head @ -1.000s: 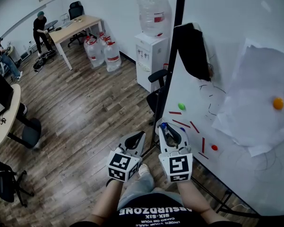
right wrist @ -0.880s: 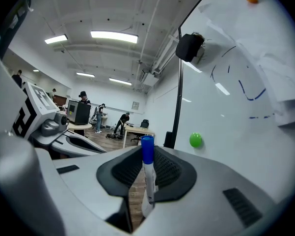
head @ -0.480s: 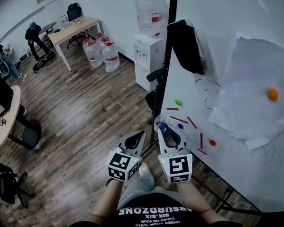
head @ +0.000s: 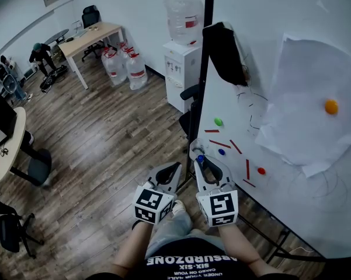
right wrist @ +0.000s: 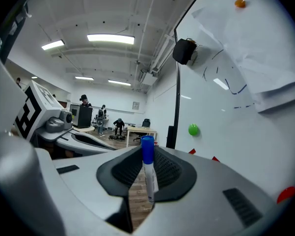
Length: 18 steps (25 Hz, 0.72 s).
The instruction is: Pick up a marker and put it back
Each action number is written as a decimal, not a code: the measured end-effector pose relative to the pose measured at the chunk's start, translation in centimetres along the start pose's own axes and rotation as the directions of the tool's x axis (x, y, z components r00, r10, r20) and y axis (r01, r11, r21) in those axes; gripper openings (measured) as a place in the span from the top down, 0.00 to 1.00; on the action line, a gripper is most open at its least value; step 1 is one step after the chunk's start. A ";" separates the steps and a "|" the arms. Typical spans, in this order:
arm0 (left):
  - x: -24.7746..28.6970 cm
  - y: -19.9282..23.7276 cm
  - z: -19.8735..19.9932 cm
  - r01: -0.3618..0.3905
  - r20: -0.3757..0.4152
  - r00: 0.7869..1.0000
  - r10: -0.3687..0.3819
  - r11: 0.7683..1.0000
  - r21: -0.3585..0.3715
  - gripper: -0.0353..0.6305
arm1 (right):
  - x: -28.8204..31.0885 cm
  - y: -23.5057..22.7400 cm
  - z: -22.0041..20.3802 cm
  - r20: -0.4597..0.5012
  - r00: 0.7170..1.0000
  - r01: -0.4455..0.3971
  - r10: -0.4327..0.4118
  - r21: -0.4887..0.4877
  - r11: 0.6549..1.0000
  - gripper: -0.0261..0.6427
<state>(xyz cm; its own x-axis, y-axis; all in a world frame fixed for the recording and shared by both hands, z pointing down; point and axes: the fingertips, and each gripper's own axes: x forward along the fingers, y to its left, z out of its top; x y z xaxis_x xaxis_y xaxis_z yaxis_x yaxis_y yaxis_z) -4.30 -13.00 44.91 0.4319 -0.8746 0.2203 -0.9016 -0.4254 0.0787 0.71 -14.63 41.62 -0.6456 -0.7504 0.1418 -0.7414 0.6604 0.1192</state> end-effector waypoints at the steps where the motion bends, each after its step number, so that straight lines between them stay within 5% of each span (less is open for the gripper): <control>1: -0.1 -0.1 0.0 0.001 0.001 1.000 -0.001 1.000 -0.002 0.94 | -0.1 0.0 -0.2 -0.002 1.000 -0.002 0.002 0.004 1.000 0.86; 18: -1.1 -2.8 -0.9 0.037 -0.010 0.999 -0.037 0.999 -0.010 0.94 | -2.1 0.7 -3.4 -0.054 0.998 -0.025 0.028 0.053 0.998 0.86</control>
<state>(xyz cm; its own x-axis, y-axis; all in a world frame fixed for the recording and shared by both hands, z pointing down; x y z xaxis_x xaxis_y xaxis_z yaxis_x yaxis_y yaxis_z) -2.27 -10.63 45.28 0.4647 -0.8559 0.2269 -0.8852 -0.4550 0.0966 2.14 -12.52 44.74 -0.6552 -0.7289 0.1983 -0.7336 0.6766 0.0630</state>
